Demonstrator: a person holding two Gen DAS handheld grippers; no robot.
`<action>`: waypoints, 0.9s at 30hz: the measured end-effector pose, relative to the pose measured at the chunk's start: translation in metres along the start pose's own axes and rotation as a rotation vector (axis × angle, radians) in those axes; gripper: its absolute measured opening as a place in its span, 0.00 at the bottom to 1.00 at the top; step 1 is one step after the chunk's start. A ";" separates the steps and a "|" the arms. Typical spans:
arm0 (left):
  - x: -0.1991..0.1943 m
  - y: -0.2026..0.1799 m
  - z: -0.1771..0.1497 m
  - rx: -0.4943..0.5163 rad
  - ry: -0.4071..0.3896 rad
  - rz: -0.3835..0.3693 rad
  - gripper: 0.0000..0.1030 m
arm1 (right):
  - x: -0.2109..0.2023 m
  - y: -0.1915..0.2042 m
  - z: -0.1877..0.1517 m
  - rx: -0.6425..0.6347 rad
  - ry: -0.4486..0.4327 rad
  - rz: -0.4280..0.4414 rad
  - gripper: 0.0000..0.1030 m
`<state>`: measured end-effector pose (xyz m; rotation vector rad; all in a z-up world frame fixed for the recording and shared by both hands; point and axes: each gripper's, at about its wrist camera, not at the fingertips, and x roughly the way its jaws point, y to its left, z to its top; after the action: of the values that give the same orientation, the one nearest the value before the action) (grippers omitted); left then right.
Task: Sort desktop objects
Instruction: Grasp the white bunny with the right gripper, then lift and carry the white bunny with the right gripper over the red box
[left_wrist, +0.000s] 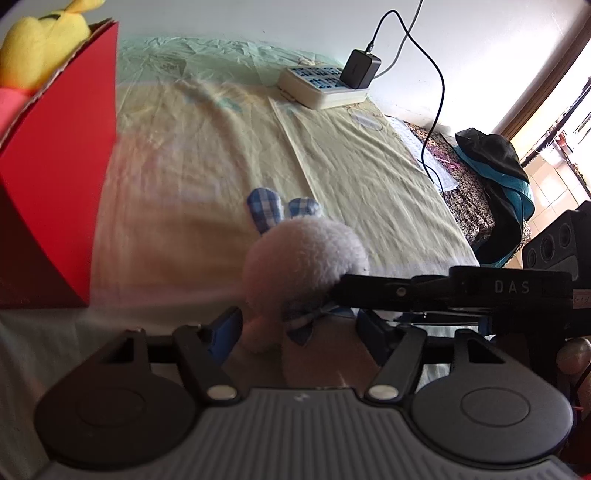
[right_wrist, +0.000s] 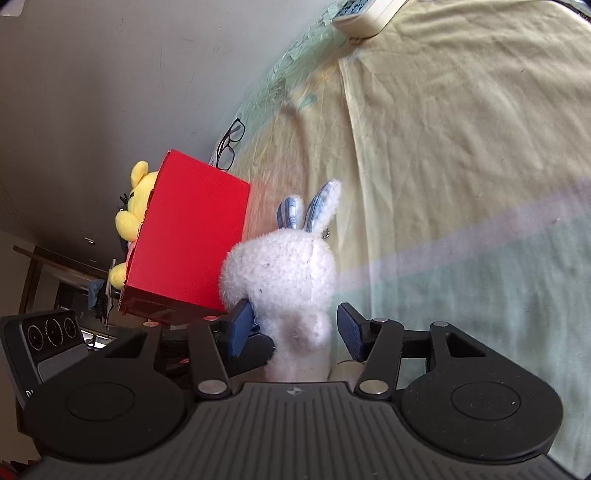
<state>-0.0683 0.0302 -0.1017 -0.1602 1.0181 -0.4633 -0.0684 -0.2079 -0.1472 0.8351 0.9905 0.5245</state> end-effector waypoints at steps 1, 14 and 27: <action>0.001 0.001 -0.001 -0.005 0.002 -0.008 0.66 | 0.003 0.002 0.000 0.001 0.007 0.004 0.50; -0.001 -0.048 -0.015 0.242 0.037 -0.083 0.51 | -0.031 0.008 -0.024 -0.025 0.014 -0.035 0.43; -0.058 -0.057 0.002 0.335 -0.144 -0.118 0.50 | -0.060 0.074 -0.024 -0.192 -0.155 -0.050 0.43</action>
<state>-0.1085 0.0047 -0.0356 0.0464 0.7797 -0.7124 -0.1191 -0.1987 -0.0636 0.6673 0.8035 0.4957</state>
